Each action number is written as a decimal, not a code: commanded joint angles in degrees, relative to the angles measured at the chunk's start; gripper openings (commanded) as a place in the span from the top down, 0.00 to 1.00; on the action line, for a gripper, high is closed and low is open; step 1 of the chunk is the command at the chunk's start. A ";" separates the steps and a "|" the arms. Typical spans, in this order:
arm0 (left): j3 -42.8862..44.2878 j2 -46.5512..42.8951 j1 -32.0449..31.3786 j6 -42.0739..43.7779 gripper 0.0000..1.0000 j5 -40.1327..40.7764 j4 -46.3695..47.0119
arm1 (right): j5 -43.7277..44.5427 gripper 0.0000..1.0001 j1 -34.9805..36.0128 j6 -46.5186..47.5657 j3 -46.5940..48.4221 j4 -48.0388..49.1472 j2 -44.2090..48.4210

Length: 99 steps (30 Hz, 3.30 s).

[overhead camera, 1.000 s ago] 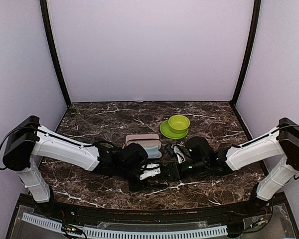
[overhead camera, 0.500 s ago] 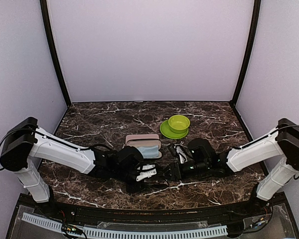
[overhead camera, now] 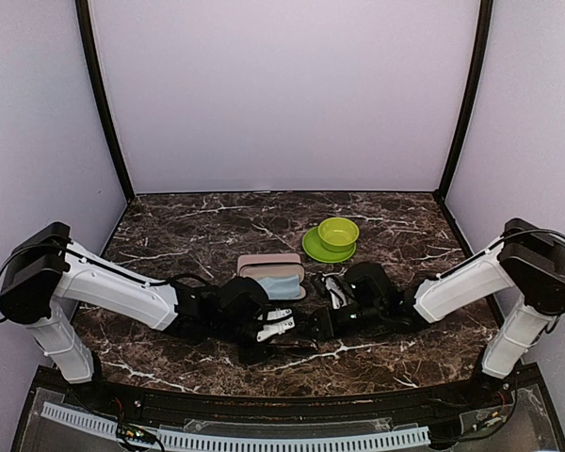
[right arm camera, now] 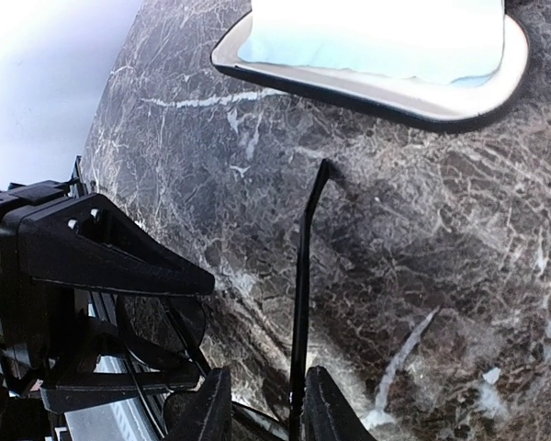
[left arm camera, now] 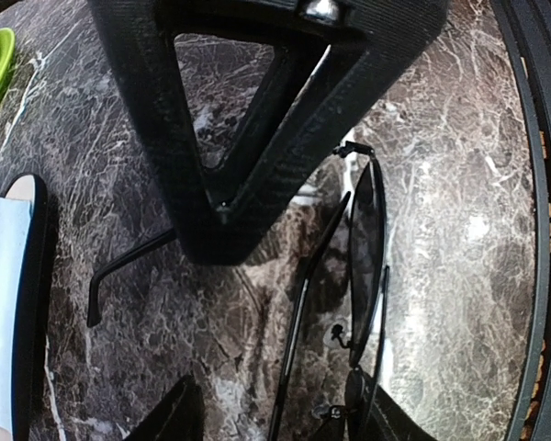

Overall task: Organize the sunglasses
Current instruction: Fold the left temple of the sunglasses with the sunglasses, then pick up the sunglasses from the center of the board.

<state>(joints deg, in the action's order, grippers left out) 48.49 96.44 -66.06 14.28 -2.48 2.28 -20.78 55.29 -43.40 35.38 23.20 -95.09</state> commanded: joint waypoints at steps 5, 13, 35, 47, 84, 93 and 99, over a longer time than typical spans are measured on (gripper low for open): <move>-1.06 -2.01 -0.03 -1.07 0.46 2.99 2.01 | -0.26 0.72 -0.40 0.45 2.33 3.55 -1.95; -1.49 -2.39 -0.03 -0.87 0.46 4.21 2.46 | -8.57 0.84 0.24 5.40 3.92 1.00 -2.86; -2.14 -8.85 -0.03 3.57 0.26 -0.68 -1.59 | -5.80 0.82 -3.78 9.23 4.33 -8.29 3.33; 9.79 -0.08 4.17 13.40 0.14 -8.70 -13.45 | -5.10 0.82 -5.95 9.35 -0.15 -8.13 8.34; 24.79 11.96 6.82 15.58 0.47 -16.14 -30.05 | -8.03 0.82 -8.52 8.81 -3.81 -3.78 7.46; 25.25 11.58 6.82 14.91 0.62 -16.89 -30.85 | -8.08 0.82 -8.53 8.76 -4.01 -3.65 7.45; 25.66 11.24 7.07 14.29 0.68 -17.21 -31.69 | -7.71 0.82 -8.57 9.58 -3.59 -5.04 7.83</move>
<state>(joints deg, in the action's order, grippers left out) 72.31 108.92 -59.35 29.08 -18.46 -27.07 -28.49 47.18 -34.52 31.92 17.54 -87.48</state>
